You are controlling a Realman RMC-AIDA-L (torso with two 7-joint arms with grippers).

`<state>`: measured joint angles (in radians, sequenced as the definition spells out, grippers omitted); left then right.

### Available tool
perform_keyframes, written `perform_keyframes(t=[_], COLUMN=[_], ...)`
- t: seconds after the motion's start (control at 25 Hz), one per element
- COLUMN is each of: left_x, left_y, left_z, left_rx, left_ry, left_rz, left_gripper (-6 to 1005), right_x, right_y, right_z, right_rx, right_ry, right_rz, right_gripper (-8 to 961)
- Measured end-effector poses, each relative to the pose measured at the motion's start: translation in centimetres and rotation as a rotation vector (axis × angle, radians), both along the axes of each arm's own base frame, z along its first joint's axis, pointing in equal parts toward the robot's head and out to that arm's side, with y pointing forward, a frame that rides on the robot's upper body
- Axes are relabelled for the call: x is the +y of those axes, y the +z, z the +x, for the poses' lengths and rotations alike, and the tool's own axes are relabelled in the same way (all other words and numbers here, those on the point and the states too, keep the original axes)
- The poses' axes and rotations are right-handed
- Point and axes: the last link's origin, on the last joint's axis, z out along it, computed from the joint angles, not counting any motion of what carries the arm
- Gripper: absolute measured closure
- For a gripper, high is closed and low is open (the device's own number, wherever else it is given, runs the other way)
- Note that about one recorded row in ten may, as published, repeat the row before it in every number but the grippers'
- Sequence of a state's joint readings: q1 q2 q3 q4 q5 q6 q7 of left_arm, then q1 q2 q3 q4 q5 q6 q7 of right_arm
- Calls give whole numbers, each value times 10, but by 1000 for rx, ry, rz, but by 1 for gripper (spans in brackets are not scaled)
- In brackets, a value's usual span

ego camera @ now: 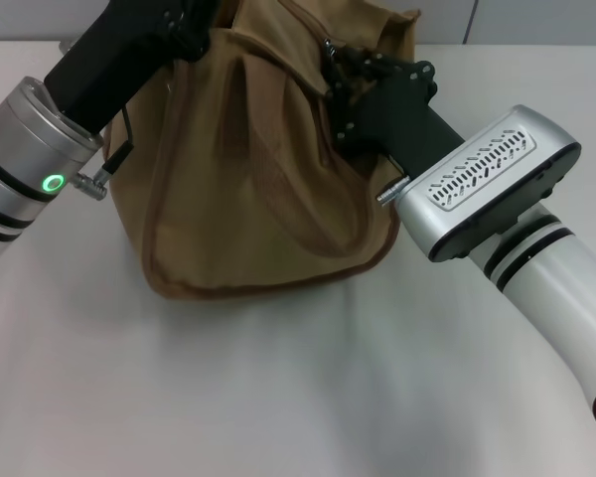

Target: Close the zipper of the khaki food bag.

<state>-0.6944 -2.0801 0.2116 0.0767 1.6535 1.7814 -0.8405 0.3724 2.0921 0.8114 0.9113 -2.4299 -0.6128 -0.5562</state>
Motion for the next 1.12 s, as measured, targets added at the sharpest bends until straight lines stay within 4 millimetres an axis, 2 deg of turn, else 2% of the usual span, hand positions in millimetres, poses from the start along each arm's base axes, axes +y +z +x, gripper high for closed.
perform_keyframes(t=[0.24, 0.44, 0.76, 0.96, 1.12], left_x=[-1, -4, -5, -8, -8], left_y=[0, -1, -1, 0, -2], left_z=[0, -2, -5, -5, -2], left_rx=[-1, -8, -11, -21, -27], left_ry=[-5, 0, 12, 2, -8], left_rz=[-2, -8, -5, -4, -14], left_gripper=[971, 971, 971, 971, 971], right_x=[0, -1, -6, -21, -23], right_y=[0, -1, 2, 7, 4], right_z=[1, 2, 8, 14, 14], right_rx=[1, -1, 16, 56, 51], right_ry=[-2, -7, -19, -13, -8], right_rz=[-1, -3, 11, 57, 48], right_gripper=[812, 955, 919, 897, 879])
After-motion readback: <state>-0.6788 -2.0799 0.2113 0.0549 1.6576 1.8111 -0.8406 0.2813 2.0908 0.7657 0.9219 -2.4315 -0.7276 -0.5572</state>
